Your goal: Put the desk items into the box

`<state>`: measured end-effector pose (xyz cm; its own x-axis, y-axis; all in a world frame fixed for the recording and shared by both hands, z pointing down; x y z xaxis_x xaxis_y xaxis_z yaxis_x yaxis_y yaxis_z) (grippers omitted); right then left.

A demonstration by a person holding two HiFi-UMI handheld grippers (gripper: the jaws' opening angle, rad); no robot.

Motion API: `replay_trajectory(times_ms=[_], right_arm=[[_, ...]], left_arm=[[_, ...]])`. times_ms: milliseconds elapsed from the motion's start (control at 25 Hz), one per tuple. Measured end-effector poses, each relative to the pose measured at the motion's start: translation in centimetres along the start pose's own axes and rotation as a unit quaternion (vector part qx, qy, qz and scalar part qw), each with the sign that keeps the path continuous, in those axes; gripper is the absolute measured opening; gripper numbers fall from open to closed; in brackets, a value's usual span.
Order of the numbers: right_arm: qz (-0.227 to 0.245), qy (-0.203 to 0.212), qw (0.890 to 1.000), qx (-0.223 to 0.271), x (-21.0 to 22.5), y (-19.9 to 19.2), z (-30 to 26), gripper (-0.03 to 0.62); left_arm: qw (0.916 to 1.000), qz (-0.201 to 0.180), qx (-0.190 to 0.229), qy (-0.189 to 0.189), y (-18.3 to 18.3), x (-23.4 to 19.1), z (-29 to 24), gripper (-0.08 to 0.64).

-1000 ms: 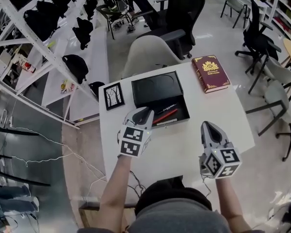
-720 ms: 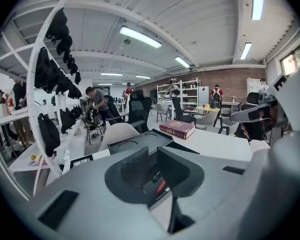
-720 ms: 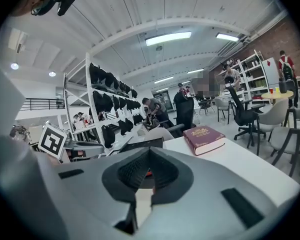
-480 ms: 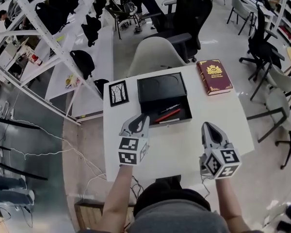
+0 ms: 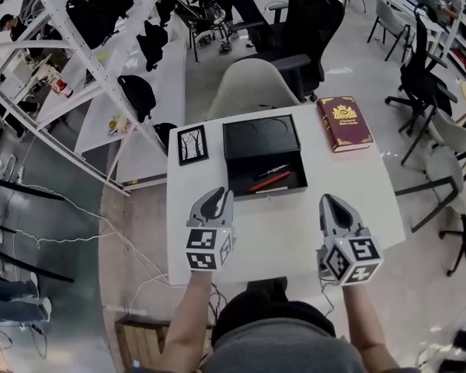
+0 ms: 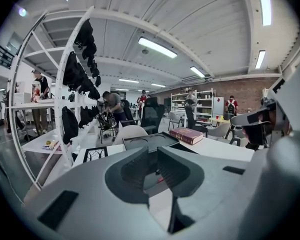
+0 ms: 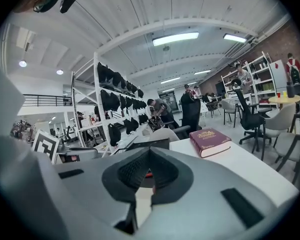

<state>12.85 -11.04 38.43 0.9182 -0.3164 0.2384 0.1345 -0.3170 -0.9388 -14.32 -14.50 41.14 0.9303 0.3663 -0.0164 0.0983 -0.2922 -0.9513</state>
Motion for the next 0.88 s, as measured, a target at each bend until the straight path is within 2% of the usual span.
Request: replay_trajectory(times_ms=[880], right_arm=[[0.032, 0.012, 0.999, -0.009, -0.8, 0.0, 0.2, 0.003]], left_arm=[[0.9995, 0.022, 0.007, 0.023, -1.2, 0.7, 2.2, 0.028]])
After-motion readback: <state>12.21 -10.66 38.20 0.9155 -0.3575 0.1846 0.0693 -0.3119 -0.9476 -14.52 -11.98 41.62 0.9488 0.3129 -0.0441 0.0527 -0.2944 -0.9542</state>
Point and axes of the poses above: the fingertips, and each gripper's own axes: z backward along the fingers, x to its right, y out of its top, the point moved 6 cm from there along z, backward along the fingers
